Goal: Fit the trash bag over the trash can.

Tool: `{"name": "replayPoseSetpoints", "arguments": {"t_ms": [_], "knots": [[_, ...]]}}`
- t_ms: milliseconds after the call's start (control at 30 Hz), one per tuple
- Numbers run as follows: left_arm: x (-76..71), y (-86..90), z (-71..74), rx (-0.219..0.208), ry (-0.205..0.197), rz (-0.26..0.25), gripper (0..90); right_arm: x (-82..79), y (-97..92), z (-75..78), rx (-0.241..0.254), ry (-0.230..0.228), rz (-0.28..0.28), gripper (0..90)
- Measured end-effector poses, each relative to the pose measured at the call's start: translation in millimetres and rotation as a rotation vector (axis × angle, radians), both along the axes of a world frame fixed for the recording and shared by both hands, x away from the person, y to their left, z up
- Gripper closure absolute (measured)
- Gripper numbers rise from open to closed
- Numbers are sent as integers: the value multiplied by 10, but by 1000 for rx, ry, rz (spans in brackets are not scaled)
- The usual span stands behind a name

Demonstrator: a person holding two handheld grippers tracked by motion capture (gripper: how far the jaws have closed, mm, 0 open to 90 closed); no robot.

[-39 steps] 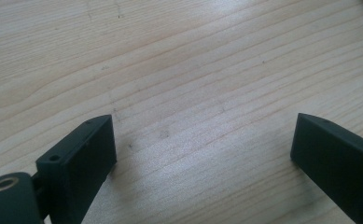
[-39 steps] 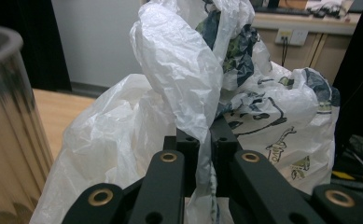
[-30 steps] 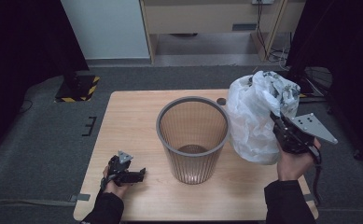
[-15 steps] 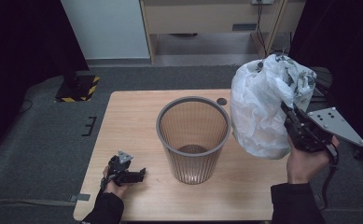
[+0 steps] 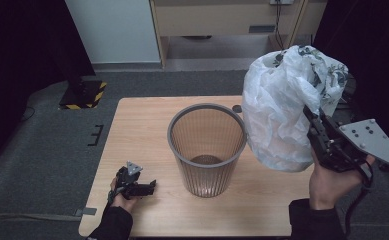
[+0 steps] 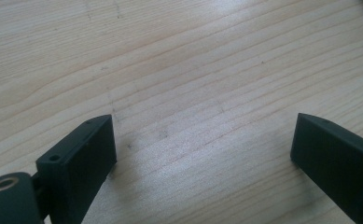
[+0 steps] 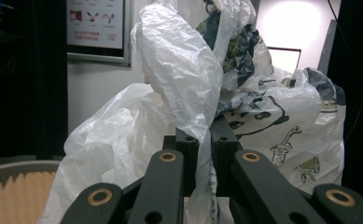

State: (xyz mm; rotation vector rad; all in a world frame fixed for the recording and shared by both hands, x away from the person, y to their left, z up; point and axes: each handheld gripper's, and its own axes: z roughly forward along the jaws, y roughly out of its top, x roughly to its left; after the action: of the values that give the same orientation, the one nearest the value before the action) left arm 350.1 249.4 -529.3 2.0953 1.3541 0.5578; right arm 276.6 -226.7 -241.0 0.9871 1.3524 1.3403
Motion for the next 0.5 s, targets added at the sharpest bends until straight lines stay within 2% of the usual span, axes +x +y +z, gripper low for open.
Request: {"name": "replayPoseSetpoints", "arguments": {"t_ms": [233, 500], "knots": [[1, 1, -1, -1, 0, -1, 62, -130, 182, 82, -18, -32, 14, 856], [-1, 1, -2, -3, 0, 1, 62, -215, 462, -67, -7, -29, 56, 855]]}}
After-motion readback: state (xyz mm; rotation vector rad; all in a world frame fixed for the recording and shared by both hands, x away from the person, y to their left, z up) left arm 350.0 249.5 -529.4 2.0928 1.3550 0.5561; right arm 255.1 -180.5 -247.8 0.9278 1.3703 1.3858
